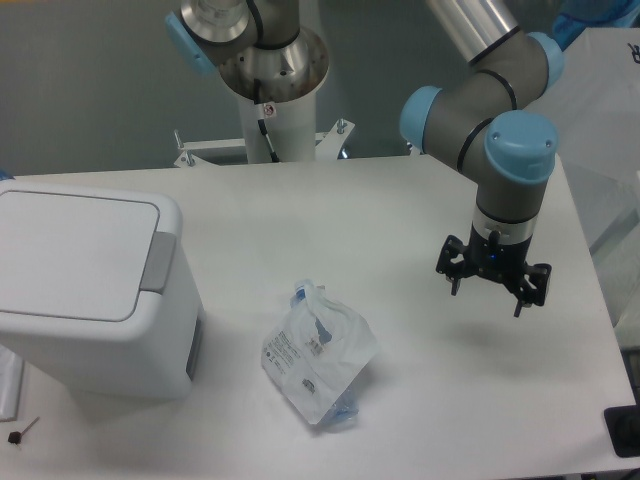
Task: Open the trash can
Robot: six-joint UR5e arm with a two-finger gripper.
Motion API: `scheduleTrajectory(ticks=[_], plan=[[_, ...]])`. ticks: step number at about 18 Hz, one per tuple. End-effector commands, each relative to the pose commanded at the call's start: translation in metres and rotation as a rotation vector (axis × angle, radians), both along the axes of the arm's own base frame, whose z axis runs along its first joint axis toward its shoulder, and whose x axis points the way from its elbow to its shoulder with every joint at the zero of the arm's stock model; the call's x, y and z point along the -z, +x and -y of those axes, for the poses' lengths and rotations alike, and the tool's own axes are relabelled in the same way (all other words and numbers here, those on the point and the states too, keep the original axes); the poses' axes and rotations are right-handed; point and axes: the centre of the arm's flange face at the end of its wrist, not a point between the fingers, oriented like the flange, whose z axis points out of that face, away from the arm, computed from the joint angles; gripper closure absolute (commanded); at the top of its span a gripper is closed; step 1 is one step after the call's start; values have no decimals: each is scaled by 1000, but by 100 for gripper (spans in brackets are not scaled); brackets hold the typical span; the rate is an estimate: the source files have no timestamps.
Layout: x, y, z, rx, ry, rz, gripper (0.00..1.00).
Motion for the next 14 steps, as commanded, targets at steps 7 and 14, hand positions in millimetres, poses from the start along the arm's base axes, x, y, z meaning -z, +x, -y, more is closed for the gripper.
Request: scheduleTrajectory(ticks=[7, 14], plan=[[1, 0, -2, -110, 29, 29, 0], [-22, 20, -32, -369, 280, 188, 0]])
